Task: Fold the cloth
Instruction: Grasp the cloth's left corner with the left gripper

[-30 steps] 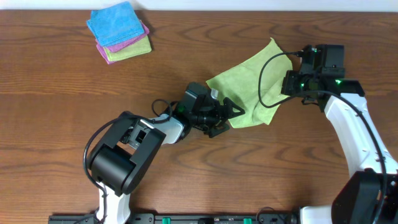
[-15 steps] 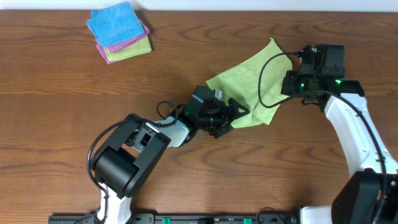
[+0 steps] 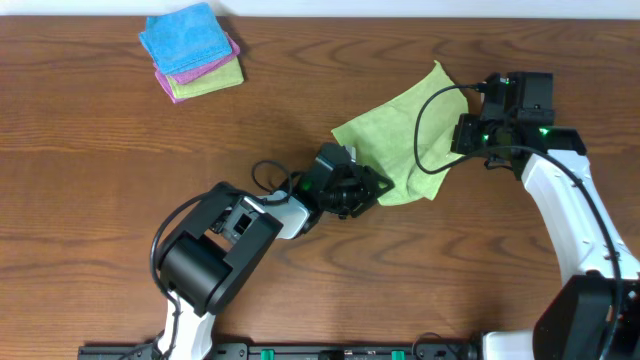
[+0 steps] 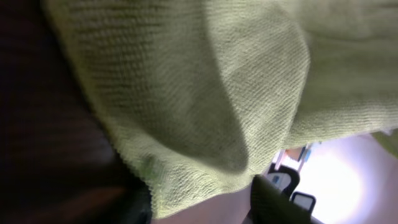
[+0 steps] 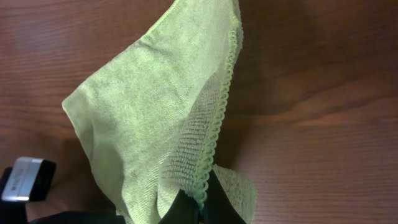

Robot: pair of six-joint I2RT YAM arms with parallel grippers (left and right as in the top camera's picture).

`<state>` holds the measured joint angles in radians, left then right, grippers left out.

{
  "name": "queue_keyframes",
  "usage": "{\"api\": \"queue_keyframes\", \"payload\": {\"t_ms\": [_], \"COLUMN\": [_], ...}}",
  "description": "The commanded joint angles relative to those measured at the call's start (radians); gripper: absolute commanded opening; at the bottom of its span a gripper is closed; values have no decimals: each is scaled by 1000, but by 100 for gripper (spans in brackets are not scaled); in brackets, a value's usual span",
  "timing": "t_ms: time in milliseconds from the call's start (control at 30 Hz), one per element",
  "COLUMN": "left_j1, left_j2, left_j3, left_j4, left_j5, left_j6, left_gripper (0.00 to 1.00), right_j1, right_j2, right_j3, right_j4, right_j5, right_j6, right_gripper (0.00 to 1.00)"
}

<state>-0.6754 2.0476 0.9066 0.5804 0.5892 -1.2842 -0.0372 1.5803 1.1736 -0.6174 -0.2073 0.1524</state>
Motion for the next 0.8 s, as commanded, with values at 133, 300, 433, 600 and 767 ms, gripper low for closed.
{"api": "queue_keyframes", "payload": {"t_ms": [133, 300, 433, 600, 767], "left_j1": [34, 142, 231, 321, 376], "left_j2": [22, 15, 15, 15, 15], "left_j3": [8, 61, 148, 250, 294], "left_j4": [90, 195, 189, 94, -15], "left_j5": [60, 207, 314, 420, 465], "left_j6": [5, -10, -29, -28, 24], "left_gripper": [6, 6, 6, 6, 5], "right_j1": [-1, -1, -1, 9, 32], "right_j2": [2, 2, 2, 2, 2], "right_j3": [8, 8, 8, 7, 7], "right_j4": [-4, -8, -15, -27, -27], "right_j5": [-10, -13, -60, -81, -66], "right_j6": [0, 0, 1, 16, 16], "right_gripper": [1, 1, 1, 1, 1]}}
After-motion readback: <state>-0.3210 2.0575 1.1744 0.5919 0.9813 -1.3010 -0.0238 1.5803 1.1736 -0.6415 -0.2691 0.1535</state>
